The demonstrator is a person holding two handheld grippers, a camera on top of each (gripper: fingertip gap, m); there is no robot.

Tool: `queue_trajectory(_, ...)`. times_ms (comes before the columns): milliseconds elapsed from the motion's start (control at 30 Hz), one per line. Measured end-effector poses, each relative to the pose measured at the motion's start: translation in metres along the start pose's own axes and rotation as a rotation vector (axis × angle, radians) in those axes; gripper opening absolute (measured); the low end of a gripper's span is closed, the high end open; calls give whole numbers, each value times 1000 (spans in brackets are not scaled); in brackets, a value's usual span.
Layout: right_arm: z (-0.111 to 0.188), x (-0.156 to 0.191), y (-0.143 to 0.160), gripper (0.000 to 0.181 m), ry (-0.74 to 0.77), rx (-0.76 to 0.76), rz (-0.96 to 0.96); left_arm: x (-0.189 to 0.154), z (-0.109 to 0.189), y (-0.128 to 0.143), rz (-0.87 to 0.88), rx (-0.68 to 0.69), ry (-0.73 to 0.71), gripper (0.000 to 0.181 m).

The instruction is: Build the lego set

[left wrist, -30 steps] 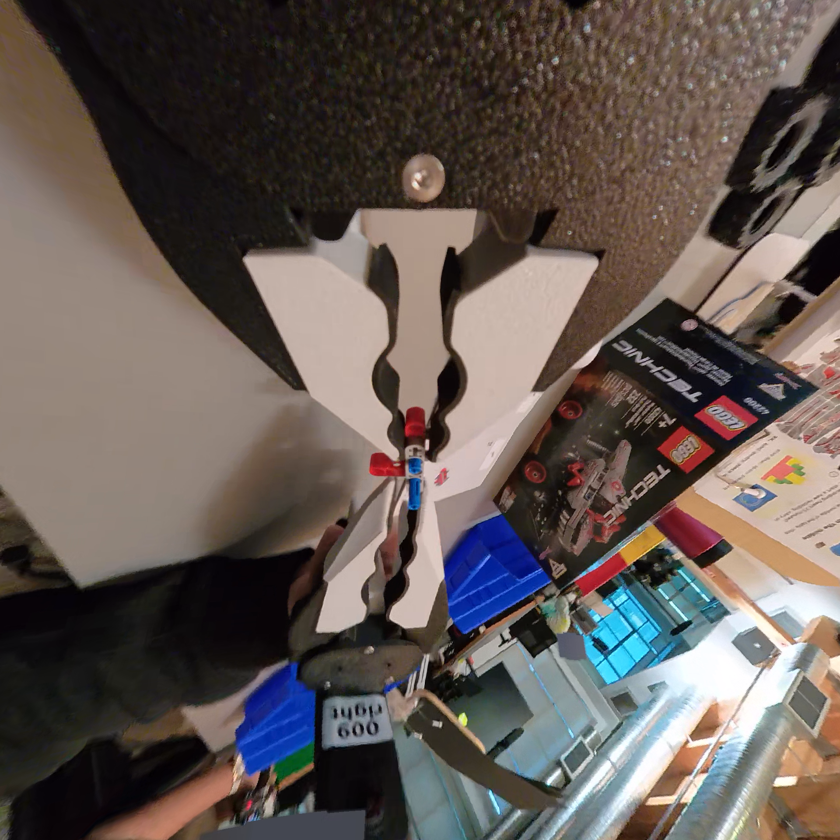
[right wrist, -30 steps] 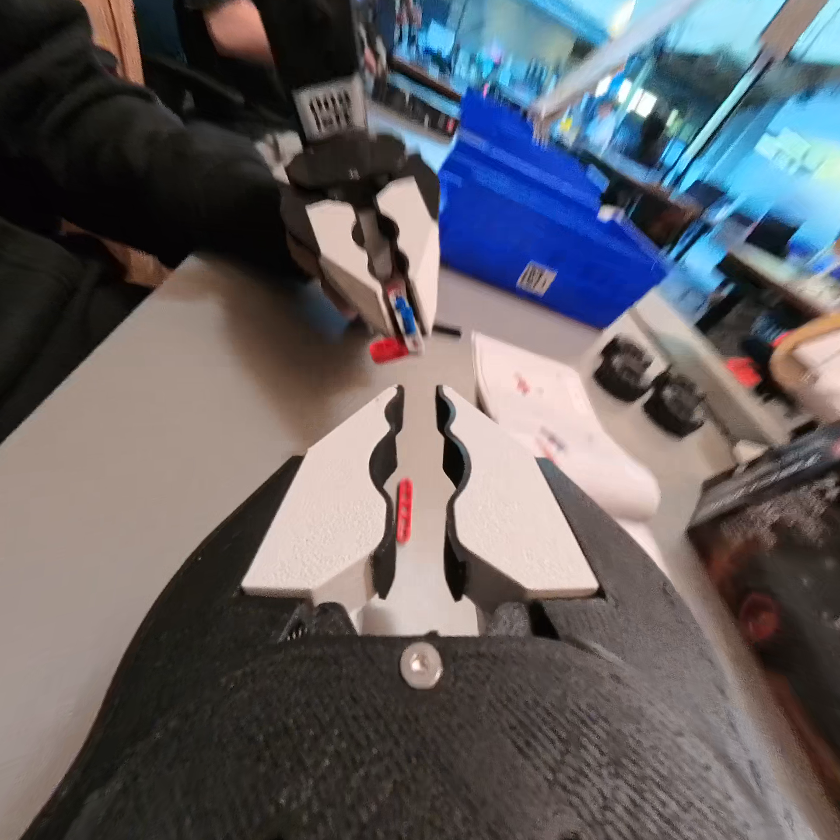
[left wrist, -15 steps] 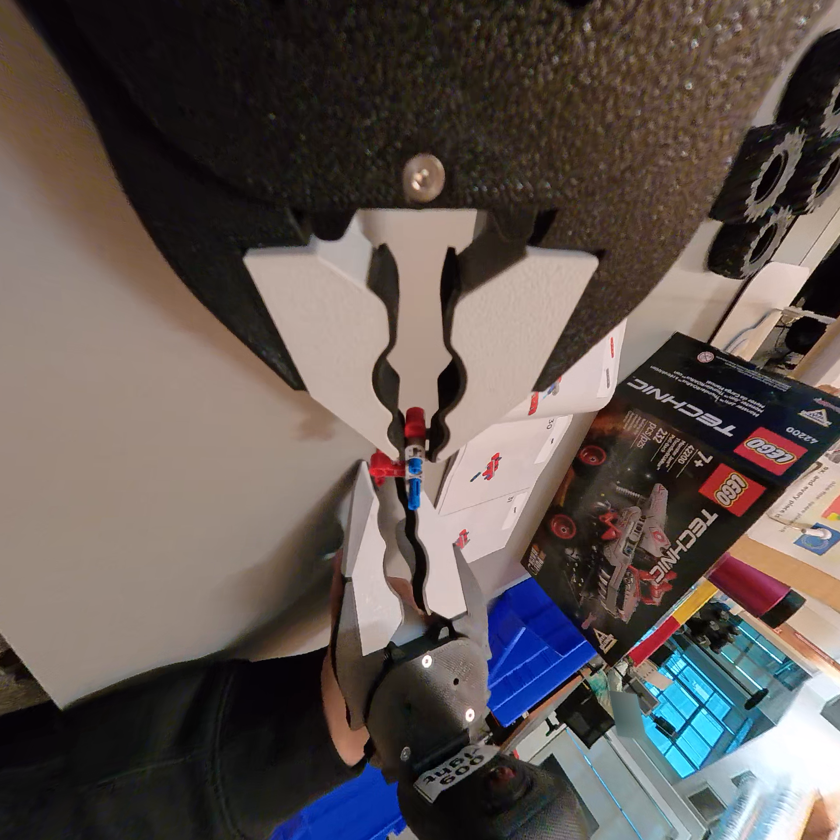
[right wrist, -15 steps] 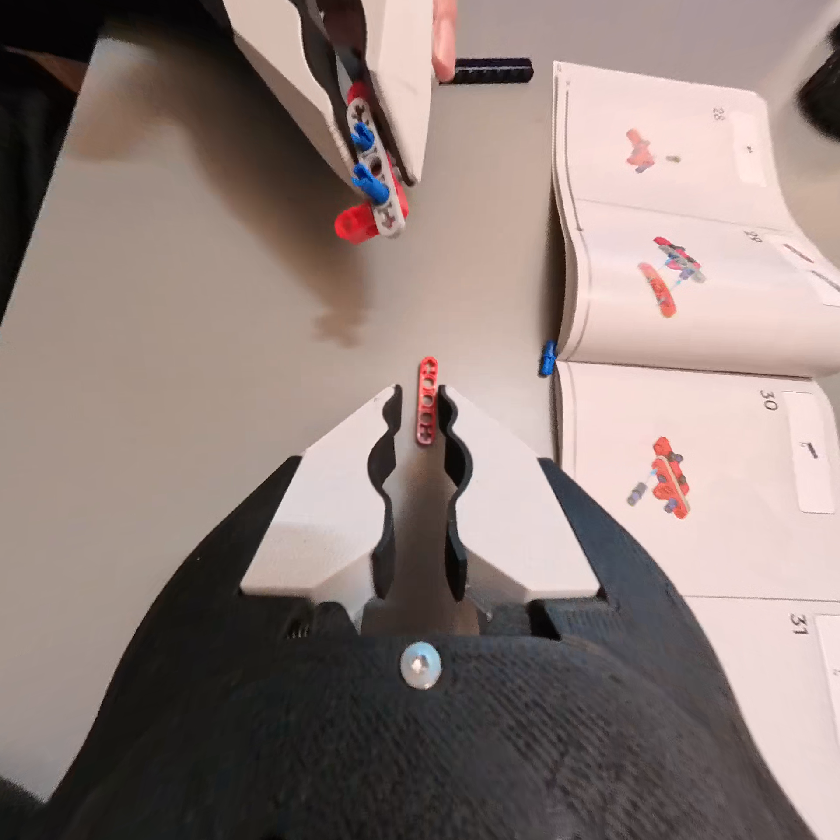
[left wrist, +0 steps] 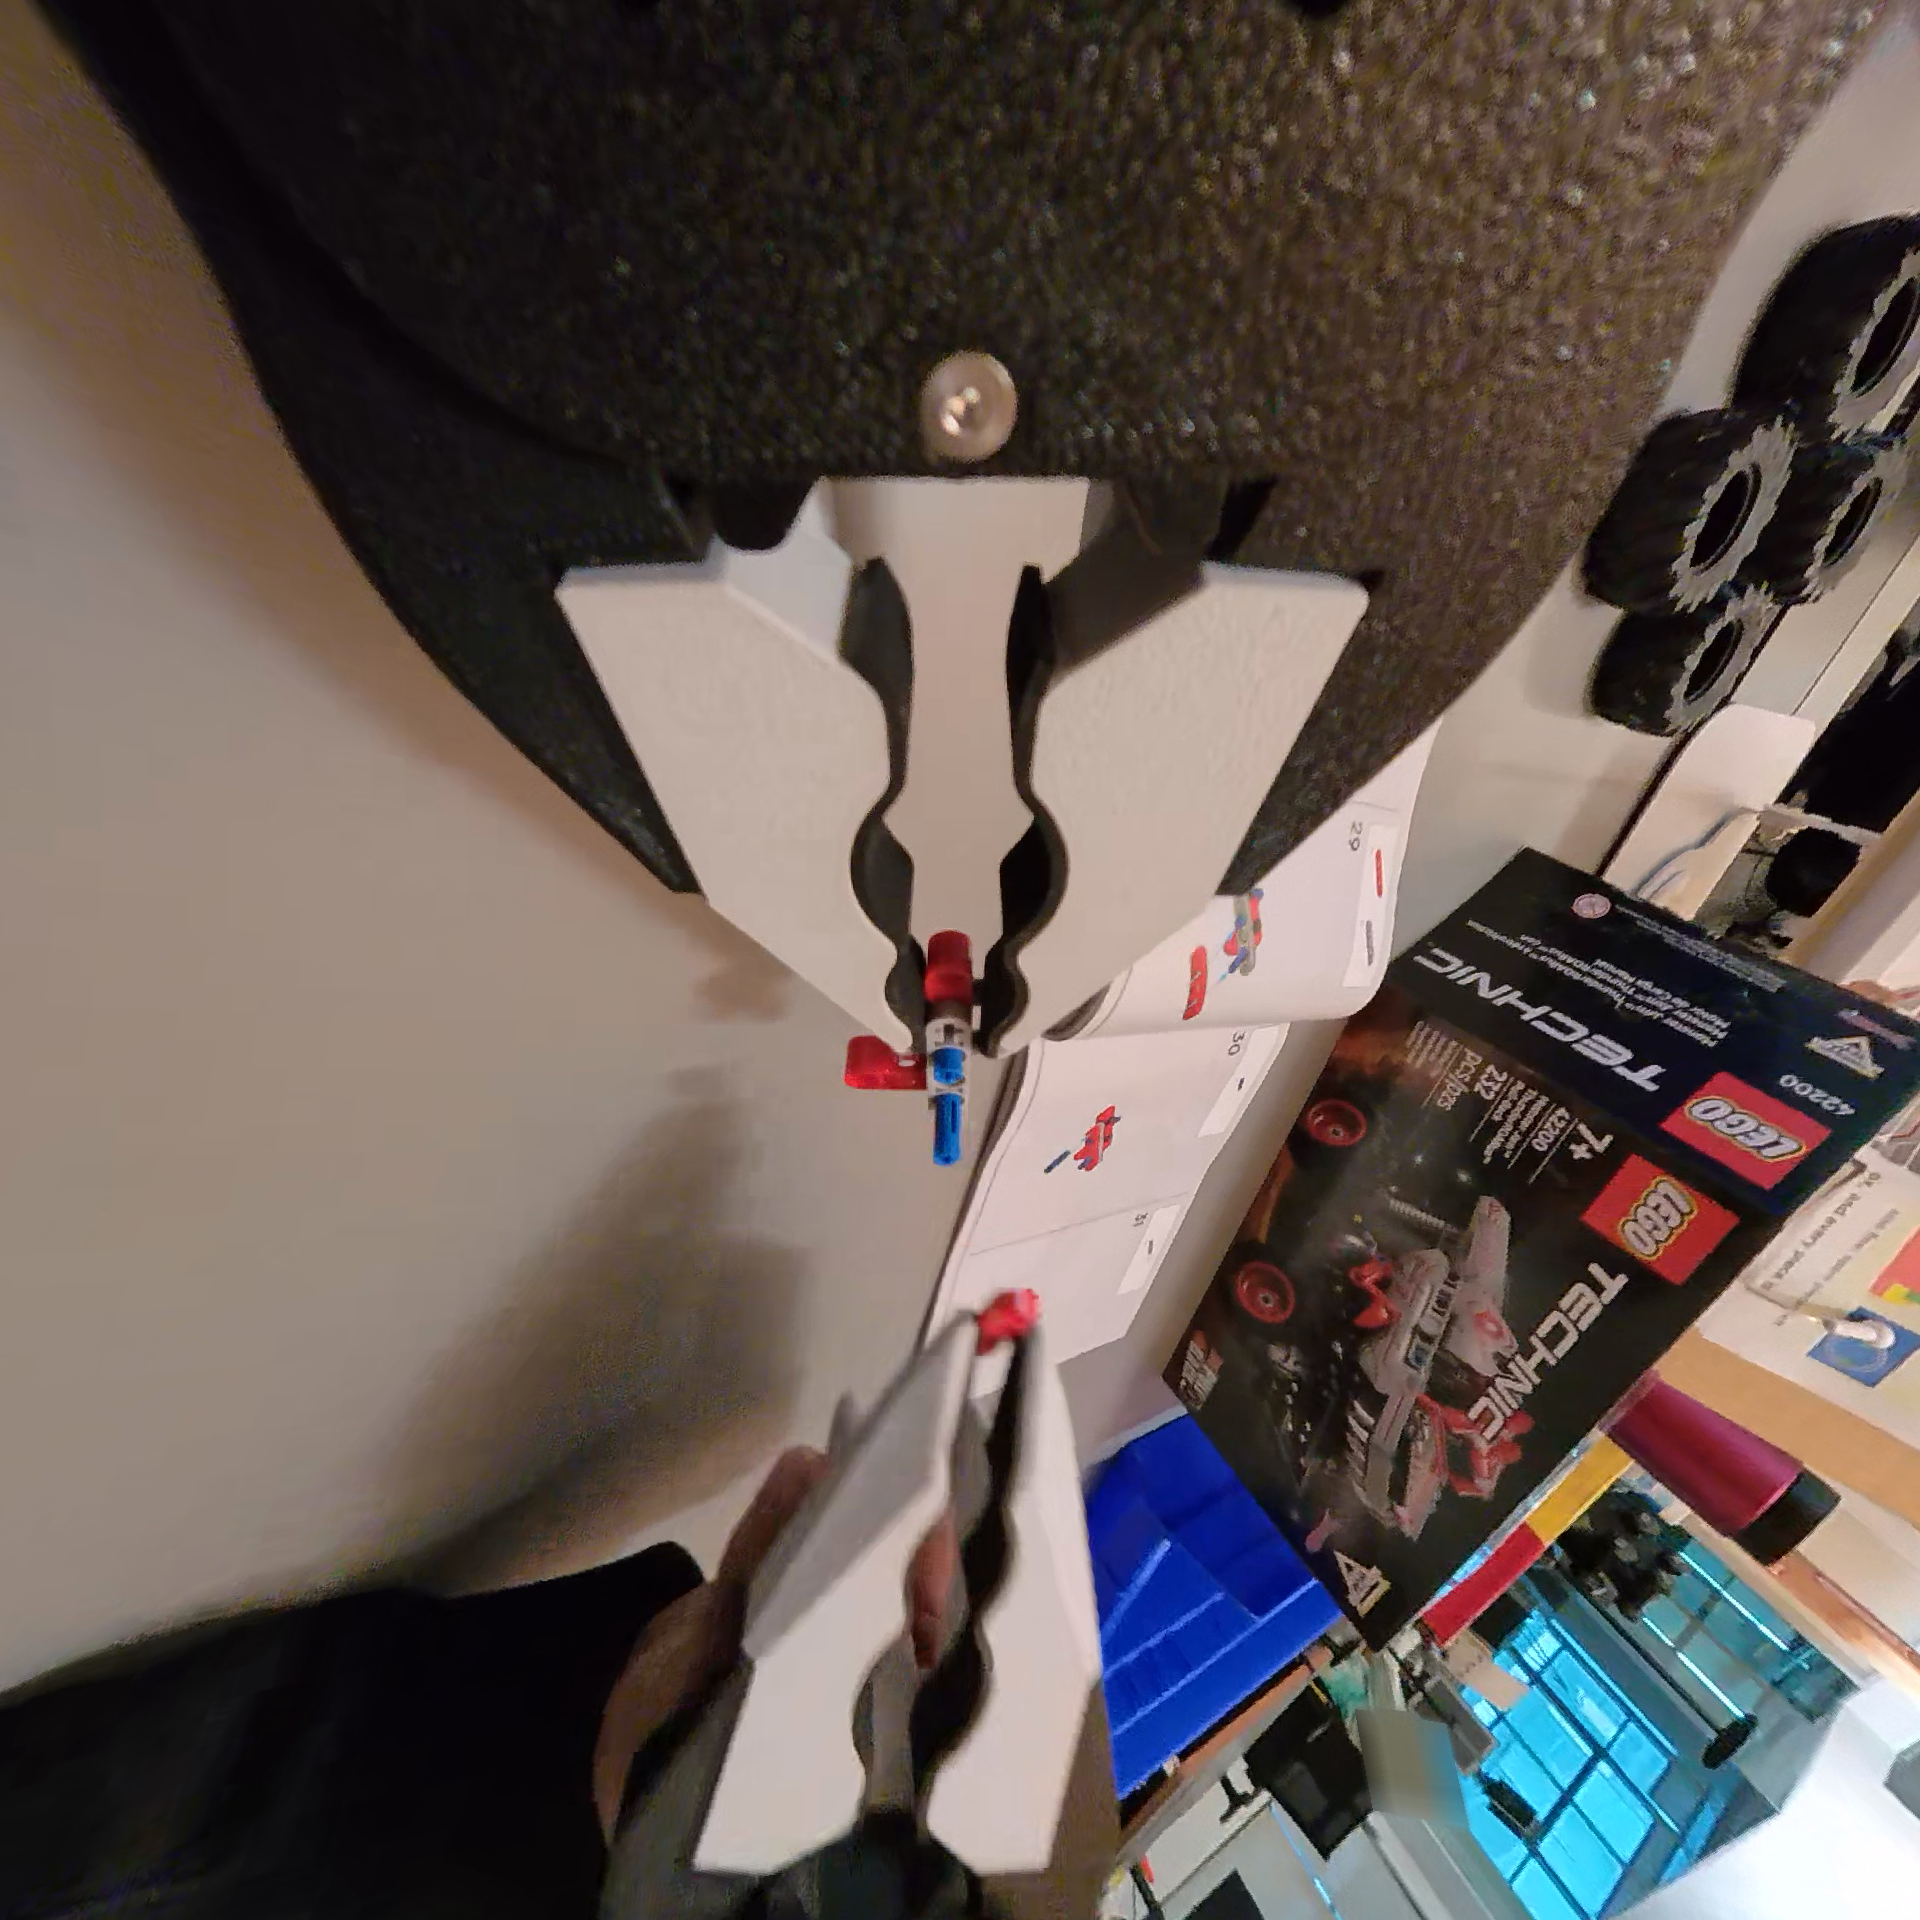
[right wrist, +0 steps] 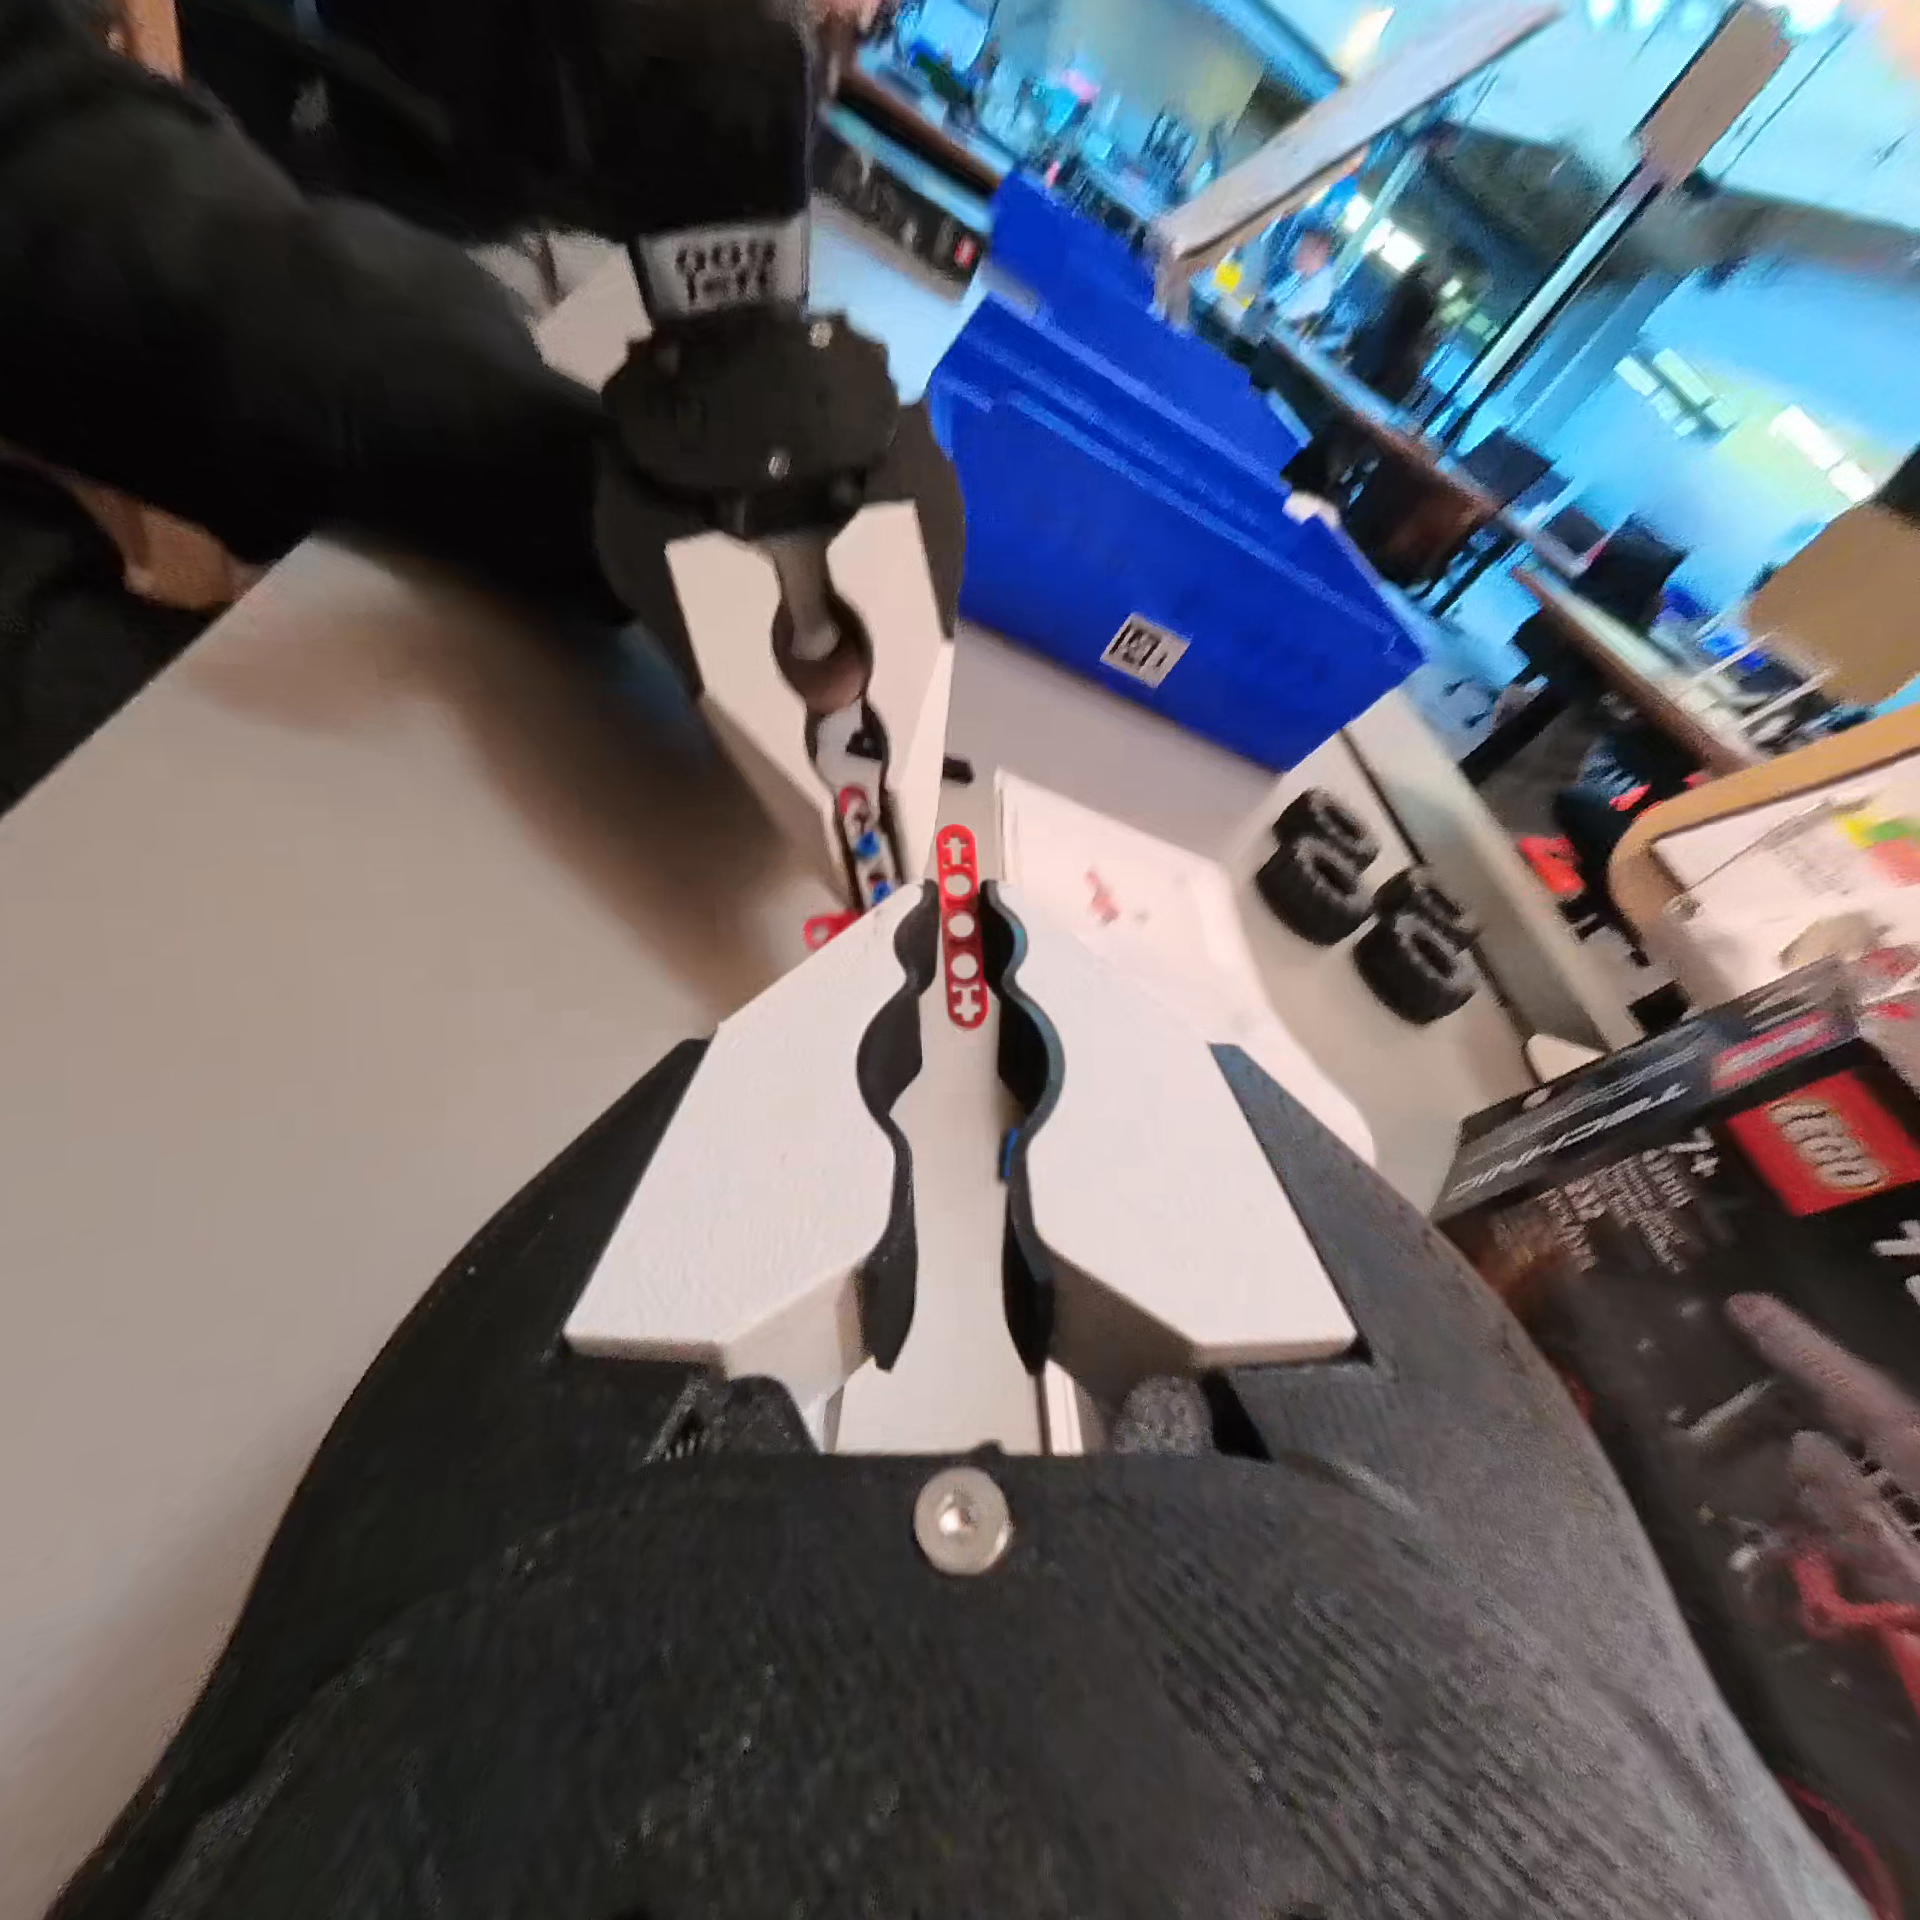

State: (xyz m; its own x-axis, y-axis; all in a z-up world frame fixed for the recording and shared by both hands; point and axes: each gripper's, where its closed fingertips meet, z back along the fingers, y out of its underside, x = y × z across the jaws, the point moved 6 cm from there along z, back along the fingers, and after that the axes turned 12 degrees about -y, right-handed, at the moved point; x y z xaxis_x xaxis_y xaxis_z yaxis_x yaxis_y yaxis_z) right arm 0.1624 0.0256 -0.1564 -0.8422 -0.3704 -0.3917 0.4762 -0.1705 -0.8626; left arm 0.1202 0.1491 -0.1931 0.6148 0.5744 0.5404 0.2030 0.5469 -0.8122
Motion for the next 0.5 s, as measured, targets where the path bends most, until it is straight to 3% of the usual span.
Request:
queue_trajectory(33, -3, 1, -3, 4, 2, -8, 10, -1, -1, -1, -2, 0, 5, 7)
queue_trajectory(233, -28, 13, -1, 5, -72, 73, 23, -8, -3, -7, 15, -16, 47, 7)
queue_trajectory(500, -28, 16, -1, 5, -116, 54, -7, -8, -2, -8, 51, -25, 73, 7)
